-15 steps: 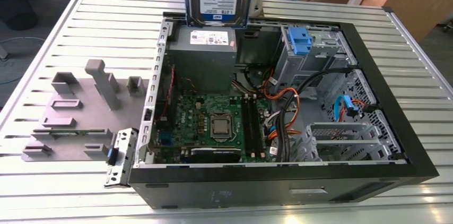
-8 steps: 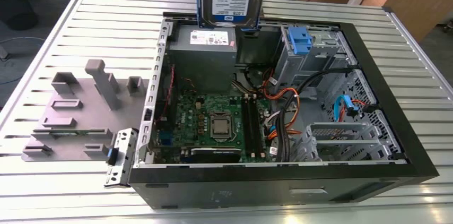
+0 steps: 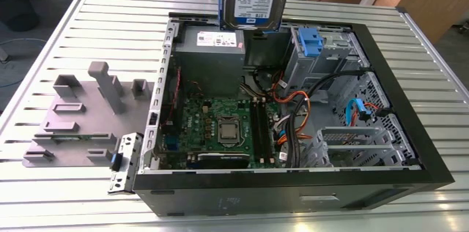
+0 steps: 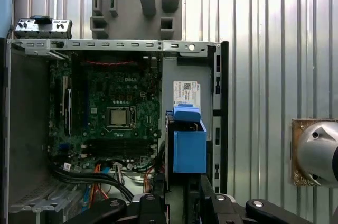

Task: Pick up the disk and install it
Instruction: 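Pick up the disk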

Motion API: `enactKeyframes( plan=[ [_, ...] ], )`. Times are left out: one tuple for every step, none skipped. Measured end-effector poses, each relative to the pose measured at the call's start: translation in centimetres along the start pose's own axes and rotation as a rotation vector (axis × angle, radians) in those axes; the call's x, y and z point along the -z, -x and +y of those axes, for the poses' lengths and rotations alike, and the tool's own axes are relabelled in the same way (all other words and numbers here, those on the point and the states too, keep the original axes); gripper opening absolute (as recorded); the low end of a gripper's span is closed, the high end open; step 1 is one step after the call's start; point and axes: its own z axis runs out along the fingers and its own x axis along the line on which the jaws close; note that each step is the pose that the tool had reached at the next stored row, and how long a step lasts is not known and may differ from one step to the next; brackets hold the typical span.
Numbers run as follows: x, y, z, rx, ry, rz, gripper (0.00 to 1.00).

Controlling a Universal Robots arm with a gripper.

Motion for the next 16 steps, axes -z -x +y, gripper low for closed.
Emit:
enactKeyframes(
  plan=[
    [-0.03,0.0,-0.27,0.0,0.0,0.0,0.35],
    [-0.05,0.0,-0.51,0.0,0.0,0.0,0.35],
    [-0.09,0.0,-0.74,0.0,0.0,0.0,0.35],
    [-0.13,0.01,-0.96,0.0,0.0,-0.0001,0.35],
    [-0.16,0.01,-1.16,0.0,0.0,-0.0001,0.35],
    [-0.19,0.01,-1.36,0.0,0.0,0.0,0.35],
    [-0.22,0.01,-1.57,0.0,0.0,0.0,0.35],
    [-0.26,0.01,-1.78,0.0,0.0,0.0,0.35],
    [-0.31,0.01,-1.99,0.0,0.0,0.0,0.35],
    [-0.37,0.01,-2.19,0.0,0.0,0.0,0.35],
    [-0.44,0.01,-2.38,0.0,0.0,0.0,0.35],
    [-0.51,0.01,-2.53,-0.001,0.0,0.0,0.35],
    [-0.57,0.01,-2.68,-0.002,0.0,0.0,0.35],
    [-0.63,0.01,-2.82,-0.003,-0.0001,0.0,0.35],
    [-0.69,0.01,-2.95,-0.004,-0.0002,-0.0001,0.35],
    [-0.72,0.01,-3.06,-0.006,-0.0003,-0.0003,0.35]
  ],
)
